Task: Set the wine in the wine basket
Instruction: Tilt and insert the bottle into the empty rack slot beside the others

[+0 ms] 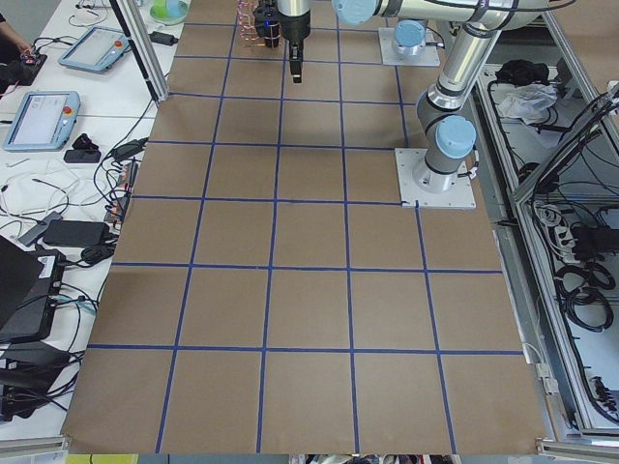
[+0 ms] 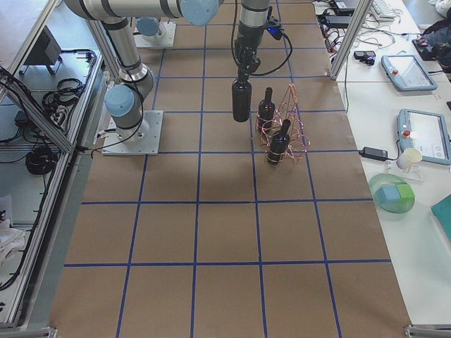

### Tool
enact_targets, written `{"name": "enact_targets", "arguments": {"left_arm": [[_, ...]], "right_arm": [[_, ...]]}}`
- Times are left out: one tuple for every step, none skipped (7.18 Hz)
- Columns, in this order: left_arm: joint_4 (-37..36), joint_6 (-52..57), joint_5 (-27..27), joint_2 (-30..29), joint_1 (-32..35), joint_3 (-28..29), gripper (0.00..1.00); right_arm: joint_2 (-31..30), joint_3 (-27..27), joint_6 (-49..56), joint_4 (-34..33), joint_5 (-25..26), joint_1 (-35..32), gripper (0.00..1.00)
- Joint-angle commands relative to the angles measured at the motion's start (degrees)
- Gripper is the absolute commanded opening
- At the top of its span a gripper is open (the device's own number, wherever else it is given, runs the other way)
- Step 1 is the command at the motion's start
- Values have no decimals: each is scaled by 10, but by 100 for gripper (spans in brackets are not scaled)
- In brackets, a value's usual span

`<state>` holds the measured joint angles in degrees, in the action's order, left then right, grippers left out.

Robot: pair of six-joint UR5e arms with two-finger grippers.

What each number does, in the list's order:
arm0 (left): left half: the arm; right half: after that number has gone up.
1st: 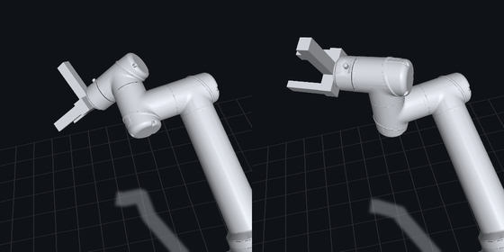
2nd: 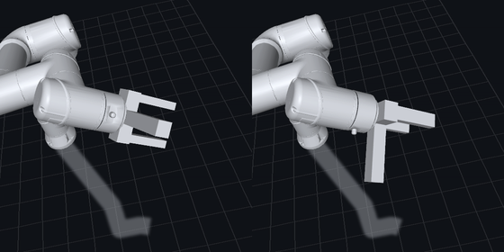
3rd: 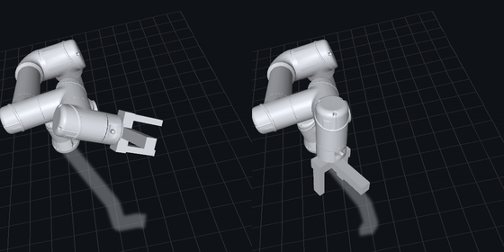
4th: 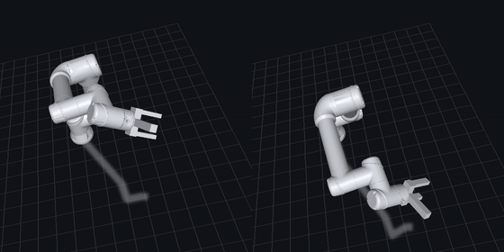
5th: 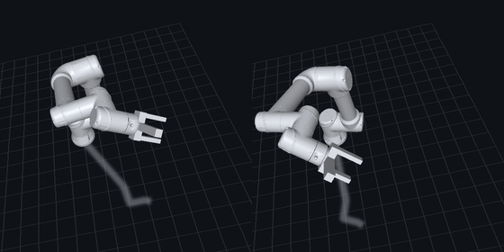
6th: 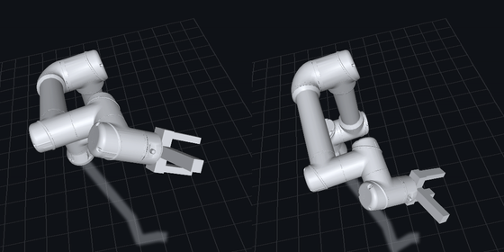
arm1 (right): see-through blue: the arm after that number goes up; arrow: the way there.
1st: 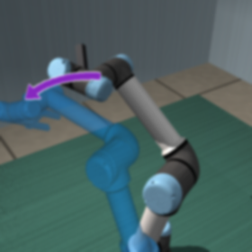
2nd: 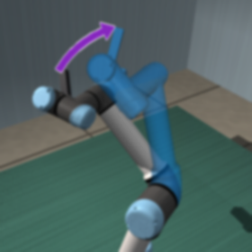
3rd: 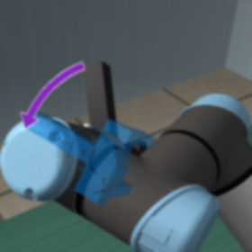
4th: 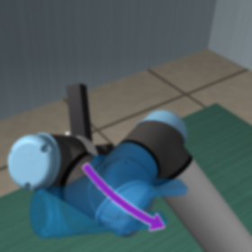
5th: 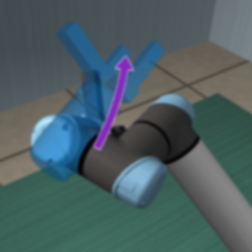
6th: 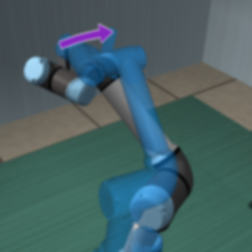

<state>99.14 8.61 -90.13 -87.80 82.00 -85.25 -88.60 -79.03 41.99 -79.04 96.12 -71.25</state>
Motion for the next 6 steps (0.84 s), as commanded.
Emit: {"name": "enact_targets", "arguments": {"left_arm": [[0,-2,0,0,0,0,64],[0,-3,0,0,0,-1,64],[0,-1,0,0,0,-1,64],[0,-3,0,0,0,-1,64],[0,-3,0,0,1,-1,64],[0,-5,0,-1,1,-1,64]], "right_arm": [[30,-1,24,-47,-7,1,0],[44,-1,24,-72,-11,0,0],[54,-1,24,-89,-16,-1,0],[66,-1,25,-102,-21,-1,0],[73,-1,25,-117,-29,-1,0],[78,-1,25,-125,-32,-2,0]]}}
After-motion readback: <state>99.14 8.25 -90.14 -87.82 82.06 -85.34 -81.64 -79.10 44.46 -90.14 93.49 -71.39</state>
